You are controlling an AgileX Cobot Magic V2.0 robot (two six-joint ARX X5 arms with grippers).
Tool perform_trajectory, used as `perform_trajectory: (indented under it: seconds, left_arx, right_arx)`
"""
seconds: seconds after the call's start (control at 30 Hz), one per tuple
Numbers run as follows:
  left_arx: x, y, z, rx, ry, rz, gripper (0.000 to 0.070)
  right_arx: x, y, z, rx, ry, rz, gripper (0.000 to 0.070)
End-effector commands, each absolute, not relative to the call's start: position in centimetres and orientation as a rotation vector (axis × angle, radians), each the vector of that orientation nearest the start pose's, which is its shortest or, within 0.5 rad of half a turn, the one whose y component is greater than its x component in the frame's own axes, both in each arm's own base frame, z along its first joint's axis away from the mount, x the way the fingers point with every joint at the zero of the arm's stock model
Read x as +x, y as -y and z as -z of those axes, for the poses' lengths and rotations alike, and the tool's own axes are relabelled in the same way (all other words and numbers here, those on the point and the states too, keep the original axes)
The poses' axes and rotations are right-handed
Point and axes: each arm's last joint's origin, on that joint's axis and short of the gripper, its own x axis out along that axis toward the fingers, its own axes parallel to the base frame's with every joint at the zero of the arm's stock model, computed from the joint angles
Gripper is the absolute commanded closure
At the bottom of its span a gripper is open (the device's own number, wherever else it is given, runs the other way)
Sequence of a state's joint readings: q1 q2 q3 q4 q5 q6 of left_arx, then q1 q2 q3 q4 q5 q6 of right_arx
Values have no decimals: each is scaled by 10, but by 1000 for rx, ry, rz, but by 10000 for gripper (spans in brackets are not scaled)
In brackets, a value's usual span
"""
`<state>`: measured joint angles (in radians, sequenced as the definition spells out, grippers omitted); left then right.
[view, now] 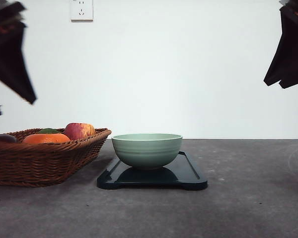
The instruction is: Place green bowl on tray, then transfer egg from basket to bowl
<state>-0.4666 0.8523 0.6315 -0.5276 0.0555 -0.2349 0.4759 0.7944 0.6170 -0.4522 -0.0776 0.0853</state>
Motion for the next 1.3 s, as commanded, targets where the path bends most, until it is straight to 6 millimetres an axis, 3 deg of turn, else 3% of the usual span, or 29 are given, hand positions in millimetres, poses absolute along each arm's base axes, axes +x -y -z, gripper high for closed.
perform_trajectory:
  seconds: [0.0, 0.27, 0.3, 0.33, 0.37, 0.4, 1.03, 1.27]
  left_arx:
    - [146, 75, -242, -89, -776, 402, 270]
    - [126, 65, -250, -118, -742, 400, 271]
    - [125, 64, -250, -118, -737, 402, 301]
    - [124, 64, -251, -119, -731, 404, 384]
    - [123, 63, -252, -118, -726, 405, 570]
    - [122, 63, -253, -118, -721, 406, 700]
    - [120, 62, -254, -122, -707, 407, 700]
    - [121, 41, -242, -79, -497, 325, 700]
  right_arx:
    - [147, -79, -251, -43, -644, -511, 494]
    - [147, -79, -251, -42, -646, -511, 493]
    - [147, -79, -251, -41, -646, -511, 512]
    - [147, -79, -251, -41, -646, -511, 563]
    - [147, -79, -251, -40, -645, -510, 645]
    - [147, -79, -251, -39, -642, -510, 697]
    - [149, -81, -256, -21, -592, -543, 686]
    - [149, -81, -256, -21, -592, -543, 685]
